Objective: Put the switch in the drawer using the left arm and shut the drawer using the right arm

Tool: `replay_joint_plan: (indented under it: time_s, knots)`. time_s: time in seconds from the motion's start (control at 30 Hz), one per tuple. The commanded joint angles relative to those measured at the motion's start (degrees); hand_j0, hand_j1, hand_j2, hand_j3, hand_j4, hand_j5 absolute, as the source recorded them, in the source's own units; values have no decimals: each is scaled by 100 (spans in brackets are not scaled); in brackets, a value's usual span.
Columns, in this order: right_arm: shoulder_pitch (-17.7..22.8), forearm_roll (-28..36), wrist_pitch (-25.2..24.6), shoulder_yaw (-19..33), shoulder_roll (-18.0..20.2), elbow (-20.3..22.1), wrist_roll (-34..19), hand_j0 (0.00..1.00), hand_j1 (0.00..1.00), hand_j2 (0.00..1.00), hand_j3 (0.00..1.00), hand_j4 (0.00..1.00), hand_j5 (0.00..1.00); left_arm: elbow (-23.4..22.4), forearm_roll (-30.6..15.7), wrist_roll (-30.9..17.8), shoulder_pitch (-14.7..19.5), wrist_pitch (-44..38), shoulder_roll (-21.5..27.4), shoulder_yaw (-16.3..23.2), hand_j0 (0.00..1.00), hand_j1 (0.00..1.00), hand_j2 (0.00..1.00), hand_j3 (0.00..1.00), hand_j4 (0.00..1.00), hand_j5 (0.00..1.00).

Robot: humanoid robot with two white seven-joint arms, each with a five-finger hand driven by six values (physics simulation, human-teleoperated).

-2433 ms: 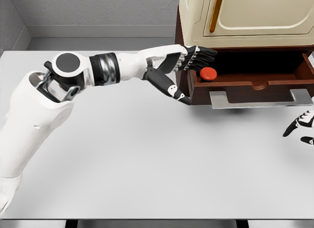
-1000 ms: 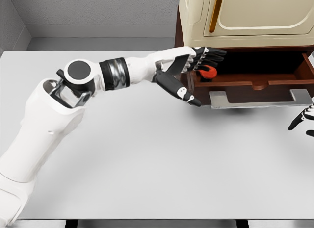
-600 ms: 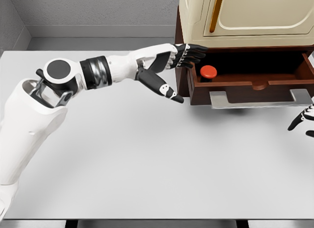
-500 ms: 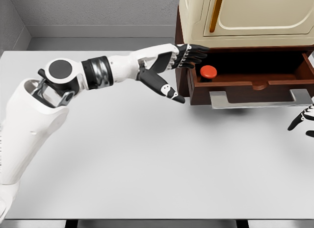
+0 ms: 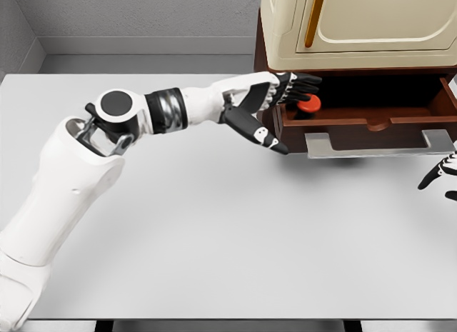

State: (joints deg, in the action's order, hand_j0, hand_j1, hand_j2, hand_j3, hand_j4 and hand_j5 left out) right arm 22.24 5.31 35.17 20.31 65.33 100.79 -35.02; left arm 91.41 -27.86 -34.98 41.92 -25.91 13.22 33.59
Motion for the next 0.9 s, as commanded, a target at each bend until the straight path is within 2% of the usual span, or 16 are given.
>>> replay_joint_plan:
  time_s: [0.0, 0.23, 0.33, 0.43, 0.53, 0.67, 0.77, 0.8, 0.87]
  knots:
    - [0, 40, -17, -1, 7, 2, 2, 60, 60, 60, 60, 60, 60, -80, 17, -2, 0, -1, -109, 43, 100, 100, 100, 100, 100, 100]
    - [0, 40, -17, -1, 7, 2, 2, 60, 60, 60, 60, 60, 60, -326, 333, -2, 114, -1, -785, 60, 100, 100, 100, 100, 100, 100]
    - [0, 40, -17, -1, 7, 2, 2, 61, 61, 61, 61, 61, 61, -361, 360, -2, 281, 7, -988, 183, 100, 100, 100, 100, 100, 100]
    - [9, 40, -17, -1, 7, 2, 2, 61, 61, 61, 61, 61, 61, -642, 369, -2, 431, 51, -1286, 210, 100, 100, 100, 100, 100, 100]
    - [0, 40, -17, -1, 7, 2, 2, 61, 61, 61, 61, 61, 61, -800, 369, -2, 545, 60, -1322, 210, 100, 100, 100, 100, 100, 100]
    - [9, 40, -17, -1, 7, 2, 2, 62, 62, 62, 62, 62, 62, -581, 334, -2, 527, 51, -1322, 183, 100, 100, 100, 100, 100, 100]
    - [9, 40, -17, -10, -2, 2, 2, 62, 62, 62, 62, 62, 62, -150, 71, -2, 475, -10, -865, 148, 100, 100, 100, 100, 100, 100]
    - [9, 40, -17, -1, 7, 2, 2, 62, 62, 62, 62, 62, 62, 34, -351, -2, 466, -10, -487, 148, 100, 100, 100, 100, 100, 100]
    - [9, 40, -17, -10, 6, 2, 2, 62, 62, 62, 62, 62, 62, 202, -747, -2, 396, -10, -4, 139, 100, 100, 100, 100, 100, 100]
